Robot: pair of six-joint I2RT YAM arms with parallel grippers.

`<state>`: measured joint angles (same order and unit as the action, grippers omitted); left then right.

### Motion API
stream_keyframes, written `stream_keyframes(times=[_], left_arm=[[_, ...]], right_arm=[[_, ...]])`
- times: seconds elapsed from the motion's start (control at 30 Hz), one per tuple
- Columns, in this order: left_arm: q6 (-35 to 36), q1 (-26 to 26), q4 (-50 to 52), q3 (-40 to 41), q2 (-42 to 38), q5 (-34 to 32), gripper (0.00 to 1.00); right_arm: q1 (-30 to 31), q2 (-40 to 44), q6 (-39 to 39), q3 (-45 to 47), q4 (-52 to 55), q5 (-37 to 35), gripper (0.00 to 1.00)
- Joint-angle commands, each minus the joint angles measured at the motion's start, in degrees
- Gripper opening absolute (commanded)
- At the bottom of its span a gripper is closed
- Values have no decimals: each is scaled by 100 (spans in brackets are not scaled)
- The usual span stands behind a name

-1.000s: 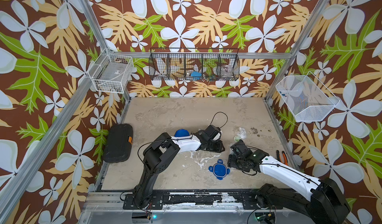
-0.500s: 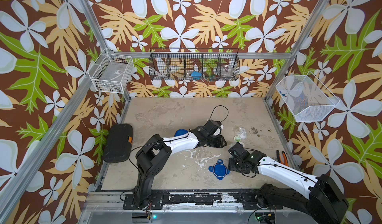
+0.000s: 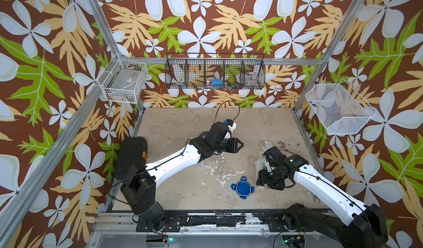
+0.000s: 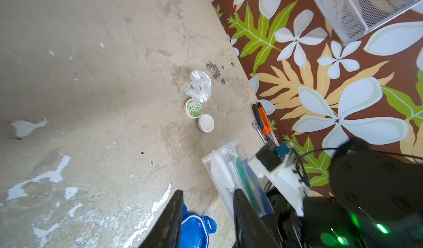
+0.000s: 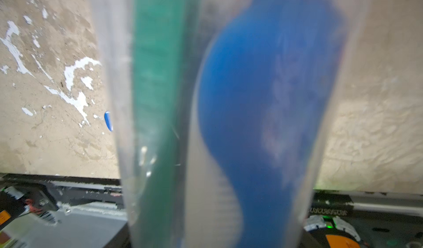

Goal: Take out toiletry kits
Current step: 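Pour the toiletry kits out of the container.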

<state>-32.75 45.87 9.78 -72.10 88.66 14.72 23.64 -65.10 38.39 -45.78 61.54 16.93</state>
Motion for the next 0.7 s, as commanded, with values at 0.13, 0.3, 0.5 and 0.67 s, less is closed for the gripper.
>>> stream_keyframes(times=[0.13,0.3,0.5,0.67], left_arm=[[217,-196,98,612,-695,-248,44],[177,-232,55,819,-885,-163,44],[175,-236,13,955,-1061,-192,46],[182,-236,15,1060,-1139,-226,46]], right_arm=[[-402,-696,-669,-508,687,1130,46],[-648,-702,-767,-1383,1157,588,47],[-624,-787,-685,347,212,678,41],[-625,-561,-827,-1101,1229,-117,44]])
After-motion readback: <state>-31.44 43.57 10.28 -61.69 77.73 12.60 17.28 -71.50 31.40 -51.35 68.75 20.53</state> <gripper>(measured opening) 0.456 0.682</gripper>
